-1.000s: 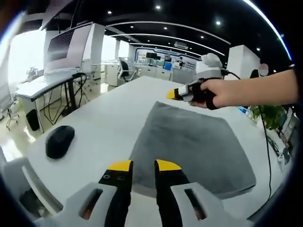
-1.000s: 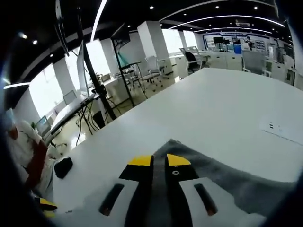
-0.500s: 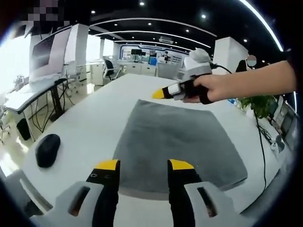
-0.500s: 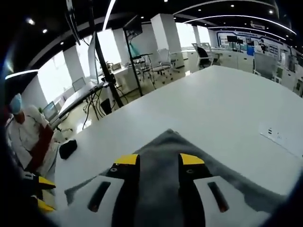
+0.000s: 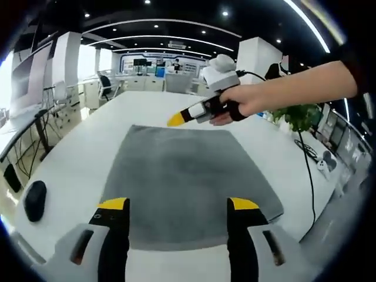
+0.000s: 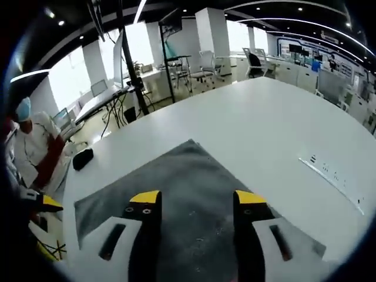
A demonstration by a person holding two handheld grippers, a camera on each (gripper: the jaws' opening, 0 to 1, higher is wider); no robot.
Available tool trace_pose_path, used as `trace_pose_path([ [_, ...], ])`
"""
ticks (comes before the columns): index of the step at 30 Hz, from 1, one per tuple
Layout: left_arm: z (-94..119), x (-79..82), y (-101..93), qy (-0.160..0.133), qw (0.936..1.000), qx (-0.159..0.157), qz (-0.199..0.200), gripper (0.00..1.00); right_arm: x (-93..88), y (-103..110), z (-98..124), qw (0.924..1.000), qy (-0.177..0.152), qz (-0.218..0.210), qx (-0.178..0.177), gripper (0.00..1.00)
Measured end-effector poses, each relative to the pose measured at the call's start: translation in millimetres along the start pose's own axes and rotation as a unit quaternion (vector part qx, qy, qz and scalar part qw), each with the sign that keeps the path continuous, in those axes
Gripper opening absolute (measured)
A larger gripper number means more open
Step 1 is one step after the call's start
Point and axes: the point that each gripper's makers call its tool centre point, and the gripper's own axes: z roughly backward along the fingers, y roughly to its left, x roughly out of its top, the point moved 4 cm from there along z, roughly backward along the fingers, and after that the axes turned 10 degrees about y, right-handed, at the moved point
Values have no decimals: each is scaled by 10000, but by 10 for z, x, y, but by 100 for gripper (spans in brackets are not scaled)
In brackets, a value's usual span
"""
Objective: Fold the towel on the table until its edges align and the towel forms a compact rectangular stack.
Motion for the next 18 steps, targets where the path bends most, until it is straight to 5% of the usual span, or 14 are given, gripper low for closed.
trace_pose_path([
  [10,-26,54,-538,170,9972,-594,-413,68,-176,-103,329,10000,6,-48,-68,51],
  [18,-105,65,-941,275,9911,-1006,-828,64,-442,-397,638,9987,-49,-446,-234,50],
])
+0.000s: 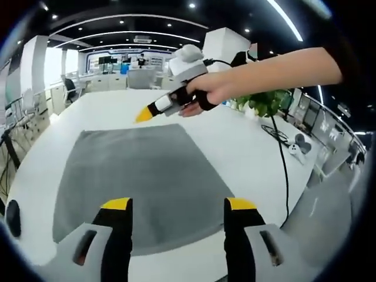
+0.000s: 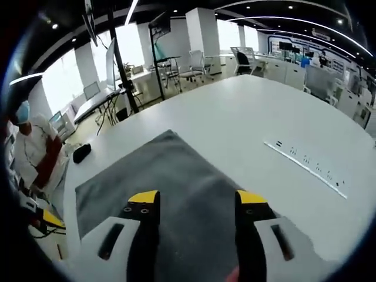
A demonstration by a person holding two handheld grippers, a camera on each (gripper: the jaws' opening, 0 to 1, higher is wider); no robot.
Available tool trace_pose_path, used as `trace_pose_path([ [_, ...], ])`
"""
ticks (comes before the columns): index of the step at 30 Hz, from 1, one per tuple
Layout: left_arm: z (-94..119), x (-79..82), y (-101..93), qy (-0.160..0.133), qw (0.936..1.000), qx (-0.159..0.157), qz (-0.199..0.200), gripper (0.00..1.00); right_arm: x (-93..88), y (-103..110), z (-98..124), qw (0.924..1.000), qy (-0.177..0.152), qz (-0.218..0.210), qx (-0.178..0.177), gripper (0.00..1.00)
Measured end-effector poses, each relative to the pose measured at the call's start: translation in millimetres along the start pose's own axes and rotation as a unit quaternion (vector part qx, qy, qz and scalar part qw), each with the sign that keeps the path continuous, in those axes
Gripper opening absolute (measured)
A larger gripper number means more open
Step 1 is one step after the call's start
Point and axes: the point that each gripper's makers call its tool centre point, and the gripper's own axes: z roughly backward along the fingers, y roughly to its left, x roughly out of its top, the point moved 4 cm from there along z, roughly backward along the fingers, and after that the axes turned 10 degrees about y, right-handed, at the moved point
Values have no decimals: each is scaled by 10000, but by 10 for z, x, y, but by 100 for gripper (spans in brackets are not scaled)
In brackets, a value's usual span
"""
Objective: Fold the towel on the table until its edges align and the towel forms a compact rectangular stack.
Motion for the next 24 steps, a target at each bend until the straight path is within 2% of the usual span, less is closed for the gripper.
trace_pose_path([
  [6,-93,76,-184,30,9994,-218,-267,62,-159,-193,160,9999,27,-107,-115,50],
  [11,-188,128,-424,104,9963,-638,-559,62,-286,-380,241,9995,35,-218,-210,49],
  [18,-320,98,-696,372,9892,-1074,-923,57,-491,-542,313,9987,126,-411,-281,48],
  [24,-446,5,-858,590,9838,-1357,-1017,51,-702,-648,346,9977,249,-506,-368,46],
])
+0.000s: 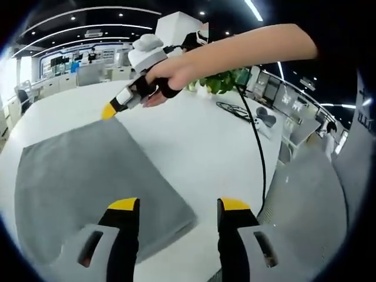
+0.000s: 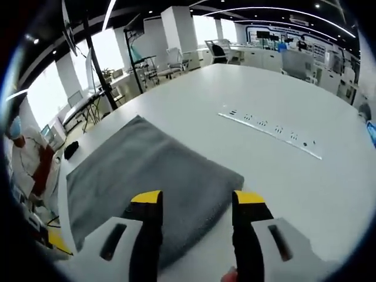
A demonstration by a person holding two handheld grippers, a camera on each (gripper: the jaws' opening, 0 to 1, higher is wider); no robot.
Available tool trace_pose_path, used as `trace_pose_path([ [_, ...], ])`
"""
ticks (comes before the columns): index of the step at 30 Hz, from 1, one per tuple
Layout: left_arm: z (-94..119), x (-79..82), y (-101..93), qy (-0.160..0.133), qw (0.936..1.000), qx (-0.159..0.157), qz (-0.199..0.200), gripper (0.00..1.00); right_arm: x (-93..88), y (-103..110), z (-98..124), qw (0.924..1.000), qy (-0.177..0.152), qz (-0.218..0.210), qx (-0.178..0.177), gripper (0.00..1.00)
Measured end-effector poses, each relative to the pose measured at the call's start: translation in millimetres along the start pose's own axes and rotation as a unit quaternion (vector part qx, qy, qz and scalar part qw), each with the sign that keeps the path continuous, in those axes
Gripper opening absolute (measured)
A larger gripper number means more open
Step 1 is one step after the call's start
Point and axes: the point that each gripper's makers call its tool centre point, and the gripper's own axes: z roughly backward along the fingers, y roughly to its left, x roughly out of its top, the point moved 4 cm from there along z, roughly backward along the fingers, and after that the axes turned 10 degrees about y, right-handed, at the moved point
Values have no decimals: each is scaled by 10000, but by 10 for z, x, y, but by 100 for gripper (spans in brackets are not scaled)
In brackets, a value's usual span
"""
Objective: Fold the towel on the table until its edges align and the towel forms a compact rectangular stack.
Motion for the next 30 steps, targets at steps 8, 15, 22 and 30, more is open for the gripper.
trace_pose_path([
  [8,-90,-22,-61,89,9988,-229,-421,34,-126,-91,-31,9999,105,-87,-52,42],
  [15,-227,-109,-44,391,9961,-291,-738,25,-97,-157,-121,9999,117,-103,-39,38],
  [22,-340,-173,-56,528,9923,-444,-1031,22,-97,-204,-197,9998,97,-195,-26,32],
  [30,-448,-240,-49,724,9899,-342,-1173,20,-100,-192,-234,9997,111,-200,-74,23],
])
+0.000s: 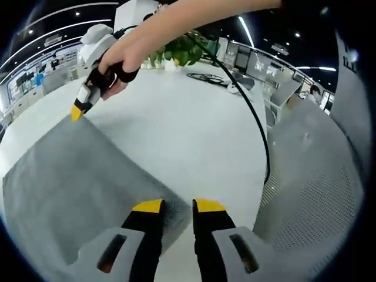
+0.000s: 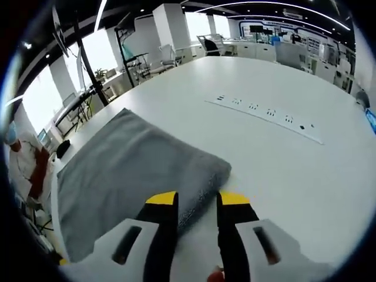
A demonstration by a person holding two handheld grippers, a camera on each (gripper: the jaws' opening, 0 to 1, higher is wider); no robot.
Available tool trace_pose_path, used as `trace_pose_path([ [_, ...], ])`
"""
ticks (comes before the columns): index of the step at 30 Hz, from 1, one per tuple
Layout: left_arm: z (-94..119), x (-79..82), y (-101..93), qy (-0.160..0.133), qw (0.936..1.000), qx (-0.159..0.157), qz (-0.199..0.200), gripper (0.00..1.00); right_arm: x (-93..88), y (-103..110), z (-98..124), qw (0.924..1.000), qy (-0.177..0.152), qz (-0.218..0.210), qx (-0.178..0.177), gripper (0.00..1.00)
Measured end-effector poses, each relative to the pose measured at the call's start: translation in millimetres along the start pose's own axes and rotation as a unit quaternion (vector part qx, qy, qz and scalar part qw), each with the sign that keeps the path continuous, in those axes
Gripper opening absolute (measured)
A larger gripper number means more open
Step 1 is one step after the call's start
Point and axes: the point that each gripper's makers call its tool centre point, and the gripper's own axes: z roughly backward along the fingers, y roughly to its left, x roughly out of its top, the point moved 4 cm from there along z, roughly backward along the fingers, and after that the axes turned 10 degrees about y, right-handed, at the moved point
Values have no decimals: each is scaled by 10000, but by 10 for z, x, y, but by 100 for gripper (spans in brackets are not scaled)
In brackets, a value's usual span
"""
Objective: Fold the towel on the table until its edges align and the towel forms a compact rectangular stack.
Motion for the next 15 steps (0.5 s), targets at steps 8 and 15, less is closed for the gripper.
trace_pose_path([
  [8,-78,-56,4,178,9997,137,-46,18,-8,2,-25,10000,-45,-13,-51,14],
  [15,-90,-54,34,236,9996,168,-58,13,-25,22,-8,9999,-60,-105,-113,6],
])
